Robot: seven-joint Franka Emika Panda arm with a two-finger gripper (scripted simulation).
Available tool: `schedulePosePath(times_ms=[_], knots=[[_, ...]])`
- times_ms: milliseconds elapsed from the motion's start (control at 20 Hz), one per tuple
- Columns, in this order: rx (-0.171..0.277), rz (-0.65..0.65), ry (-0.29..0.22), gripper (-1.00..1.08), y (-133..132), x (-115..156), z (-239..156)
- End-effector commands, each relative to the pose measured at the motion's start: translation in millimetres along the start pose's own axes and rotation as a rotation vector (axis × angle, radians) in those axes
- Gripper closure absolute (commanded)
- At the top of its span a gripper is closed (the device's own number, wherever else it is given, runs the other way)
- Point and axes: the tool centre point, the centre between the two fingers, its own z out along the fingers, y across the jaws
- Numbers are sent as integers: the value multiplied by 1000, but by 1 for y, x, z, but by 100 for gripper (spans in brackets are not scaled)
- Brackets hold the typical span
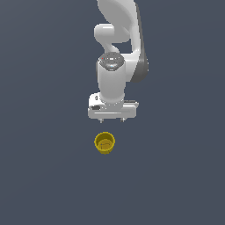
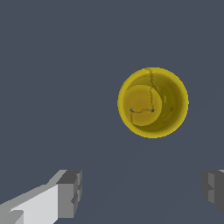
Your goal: Pick up the object and move it to a goal position.
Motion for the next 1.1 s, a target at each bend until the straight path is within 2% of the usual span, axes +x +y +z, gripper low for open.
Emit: schedulePosePath(times_ms=[0,500,1050], knots=[[0,0,0,-20,0,0,0],[15,-54,-5,-20,0,4,4],[72,-236,-14,-20,0,18,18]])
